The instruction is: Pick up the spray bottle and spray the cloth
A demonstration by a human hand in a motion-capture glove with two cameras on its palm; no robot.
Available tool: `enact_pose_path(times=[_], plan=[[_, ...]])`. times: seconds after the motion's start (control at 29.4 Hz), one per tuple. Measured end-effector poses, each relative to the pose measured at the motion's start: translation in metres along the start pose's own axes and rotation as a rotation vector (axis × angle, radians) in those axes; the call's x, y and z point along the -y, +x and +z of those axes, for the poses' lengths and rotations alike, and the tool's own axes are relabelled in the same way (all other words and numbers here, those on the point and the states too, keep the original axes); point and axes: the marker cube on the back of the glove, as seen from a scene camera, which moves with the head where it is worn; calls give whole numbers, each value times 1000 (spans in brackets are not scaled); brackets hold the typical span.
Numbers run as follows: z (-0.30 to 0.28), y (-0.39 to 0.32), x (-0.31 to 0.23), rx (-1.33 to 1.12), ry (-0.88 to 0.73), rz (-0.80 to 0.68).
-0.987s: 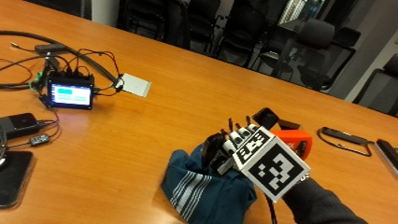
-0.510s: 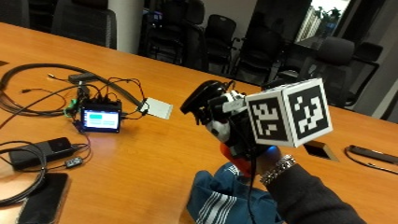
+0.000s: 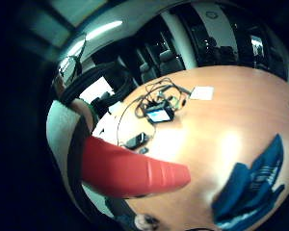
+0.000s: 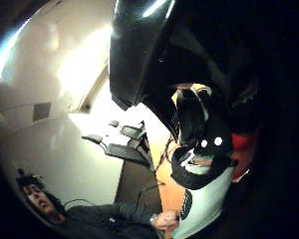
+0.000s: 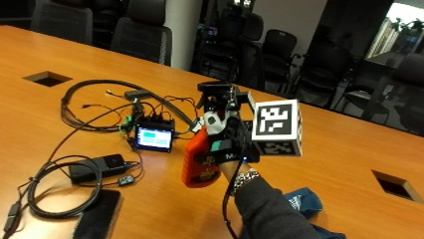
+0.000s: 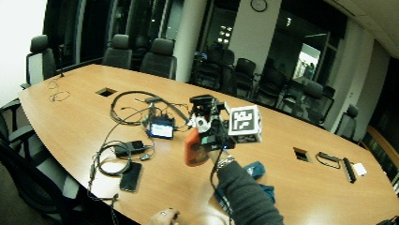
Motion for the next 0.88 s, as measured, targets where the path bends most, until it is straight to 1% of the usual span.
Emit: enact_pose_path(times=[0.2, 0.37, 0.75, 0.88], plan=[[14, 42, -20, -14, 65, 42], [14, 67, -22, 5, 99, 82], [-5, 38, -3, 26, 90, 37], [-10, 39, -4, 29, 113, 31]])
